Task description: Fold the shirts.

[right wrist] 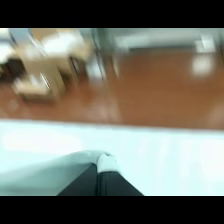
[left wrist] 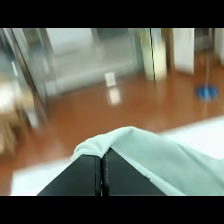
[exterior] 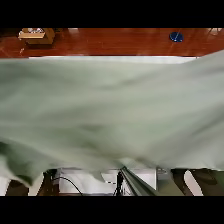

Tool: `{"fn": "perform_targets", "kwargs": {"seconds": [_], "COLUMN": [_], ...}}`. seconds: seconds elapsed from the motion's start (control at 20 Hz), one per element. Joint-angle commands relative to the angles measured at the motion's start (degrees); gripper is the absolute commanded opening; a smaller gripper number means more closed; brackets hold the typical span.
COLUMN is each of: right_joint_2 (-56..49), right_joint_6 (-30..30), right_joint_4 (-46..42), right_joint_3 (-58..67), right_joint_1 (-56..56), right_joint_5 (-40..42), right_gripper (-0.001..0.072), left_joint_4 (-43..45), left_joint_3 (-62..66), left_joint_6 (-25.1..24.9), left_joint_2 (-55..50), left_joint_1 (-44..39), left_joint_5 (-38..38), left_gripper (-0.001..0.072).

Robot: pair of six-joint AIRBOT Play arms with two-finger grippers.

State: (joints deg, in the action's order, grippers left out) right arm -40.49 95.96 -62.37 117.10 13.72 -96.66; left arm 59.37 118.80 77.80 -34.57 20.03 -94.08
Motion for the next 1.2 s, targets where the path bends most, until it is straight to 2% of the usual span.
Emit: {"fn": "perform_targets", "kwargs": {"seconds": [0.0, 0.2, 0.35, 0.6, 0.75, 0.95, 1.05, 1.15], "right_joint_2": [-1.31, -3.96, -11.56, -28.46, -36.61, -43.47, -46.62, -49.88], "right_joint_6": [-0.02, -5.11, -7.8, -9.77, -11.17, -10.71, -10.71, -10.71], "right_joint_4": [-2.8, -4.76, -5.46, -5.27, -5.05, -3.82, -1.99, -0.79], "right_joint_3": [-3.74, -21.07, -28.63, -28.76, -28.76, -28.79, -28.76, -28.79], "right_joint_1": [-0.15, -0.15, -0.79, -6.6, -7.45, -7.45, -7.45, -7.45], "right_joint_5": [-9.68, -9.38, -3.06, 9.97, 20.74, 36.85, 42.12, 44.94], "right_gripper": [0.0024, 0.0024, 0.0024, 0.0025, 0.0025, 0.0025, 0.0025, 0.0025], "left_joint_4": [0.66, 0.61, -0.24, -0.24, -0.22, -0.24, -0.28, -0.24], "left_joint_3": [-4.37, -17.94, -27.06, -29.29, -29.29, -29.29, -29.29, -29.29], "left_joint_6": [2.84, 2.86, 2.84, 0.85, -2.03, -2.29, -2.29, -2.29], "left_joint_2": [-2.19, -5.88, -11.82, -28.46, -37.48, -45.38, -48.76, -52.39], "left_joint_1": [-0.57, -0.79, -3.08, -12.48, -15.93, -17.94, -18.53, -19.08], "left_joint_5": [-11.39, -10.1, -5.29, 2.58, 11.47, 26.51, 32.22, 34.69], "left_gripper": [0.0015, 0.0015, 0.0015, 0.0015, 0.0016, 0.0016, 0.0017, 0.0017]}}
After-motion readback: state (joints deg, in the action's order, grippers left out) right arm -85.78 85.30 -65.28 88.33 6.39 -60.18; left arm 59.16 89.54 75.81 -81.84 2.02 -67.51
